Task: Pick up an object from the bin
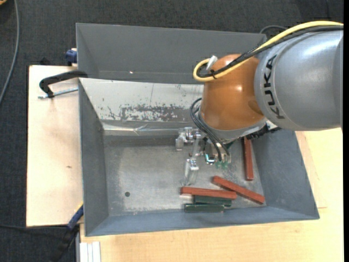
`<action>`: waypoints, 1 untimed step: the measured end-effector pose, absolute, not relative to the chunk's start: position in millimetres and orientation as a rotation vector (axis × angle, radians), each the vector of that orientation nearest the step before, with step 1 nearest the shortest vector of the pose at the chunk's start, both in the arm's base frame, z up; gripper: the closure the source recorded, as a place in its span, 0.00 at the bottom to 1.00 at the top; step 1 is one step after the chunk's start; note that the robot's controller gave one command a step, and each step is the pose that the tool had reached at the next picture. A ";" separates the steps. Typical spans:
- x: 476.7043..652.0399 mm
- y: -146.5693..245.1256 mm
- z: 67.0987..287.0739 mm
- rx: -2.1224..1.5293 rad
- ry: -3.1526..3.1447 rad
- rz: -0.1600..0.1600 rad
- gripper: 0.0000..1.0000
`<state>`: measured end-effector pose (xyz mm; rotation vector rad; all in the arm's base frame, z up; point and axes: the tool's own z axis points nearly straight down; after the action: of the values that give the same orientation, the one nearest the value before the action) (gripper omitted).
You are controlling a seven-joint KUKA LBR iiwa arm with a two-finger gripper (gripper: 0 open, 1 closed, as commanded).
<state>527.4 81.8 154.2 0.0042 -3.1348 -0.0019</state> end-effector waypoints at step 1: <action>528.6 81.4 157.8 0.001 -3.141 -0.003 0.00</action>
Offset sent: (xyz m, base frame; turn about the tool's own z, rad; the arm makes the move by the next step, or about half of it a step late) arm -0.0196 -0.0754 -0.0842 -0.0749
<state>528.6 81.4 157.8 0.0006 -3.1411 -0.0029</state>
